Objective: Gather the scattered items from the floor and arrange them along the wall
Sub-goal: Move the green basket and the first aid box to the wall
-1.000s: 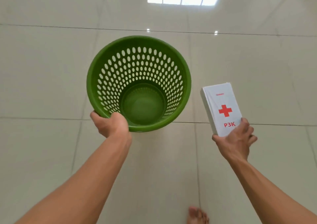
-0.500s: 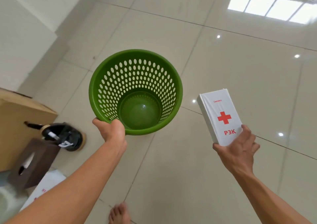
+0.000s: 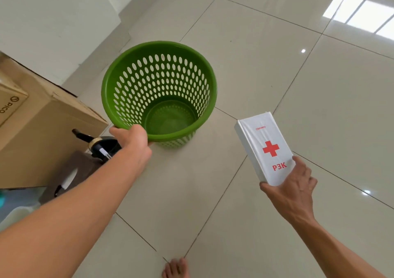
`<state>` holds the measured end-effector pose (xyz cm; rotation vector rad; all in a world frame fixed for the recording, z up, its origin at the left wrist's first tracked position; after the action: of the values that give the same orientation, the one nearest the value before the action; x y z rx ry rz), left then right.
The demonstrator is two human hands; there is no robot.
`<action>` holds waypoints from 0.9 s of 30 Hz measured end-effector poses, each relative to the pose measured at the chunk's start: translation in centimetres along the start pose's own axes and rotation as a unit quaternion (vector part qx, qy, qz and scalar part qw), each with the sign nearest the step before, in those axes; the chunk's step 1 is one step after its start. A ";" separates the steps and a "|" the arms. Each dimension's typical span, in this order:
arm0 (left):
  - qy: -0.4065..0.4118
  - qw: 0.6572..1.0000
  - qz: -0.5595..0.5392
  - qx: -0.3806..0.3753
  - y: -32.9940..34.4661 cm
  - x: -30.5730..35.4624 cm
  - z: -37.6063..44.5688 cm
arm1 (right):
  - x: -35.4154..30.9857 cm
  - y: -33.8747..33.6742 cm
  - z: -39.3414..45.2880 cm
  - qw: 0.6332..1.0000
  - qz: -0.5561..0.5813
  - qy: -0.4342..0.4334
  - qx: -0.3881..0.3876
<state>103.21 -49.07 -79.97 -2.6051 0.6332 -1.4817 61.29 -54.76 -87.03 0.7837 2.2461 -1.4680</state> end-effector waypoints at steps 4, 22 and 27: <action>-0.026 0.999 -0.033 -0.002 0.5 2.4 5.3 | -2.3 2.6 1.0 1.000 -0.001 -0.018 -0.011; -0.038 0.990 -0.125 0.058 -2.1 11.7 21.0 | -13.6 13.0 5.8 0.993 -0.009 -0.108 -0.055; -0.018 0.975 -0.219 0.035 -2.5 12.1 21.5 | -16.3 14.5 6.2 0.990 -0.015 -0.121 -0.065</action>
<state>127.42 -54.35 -80.94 -2.8310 -0.0081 -1.5139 82.92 -60.09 -90.91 0.5047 2.1497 -1.3340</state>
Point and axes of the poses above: each hand's wrist, its own z-axis towards the middle knuckle, its own y-axis out of the palm, x = y × z, the point moved 7 cm from there along z, towards the middle knuckle, and after that the axes turned 4 degrees about -x, right-handed, at the moved point
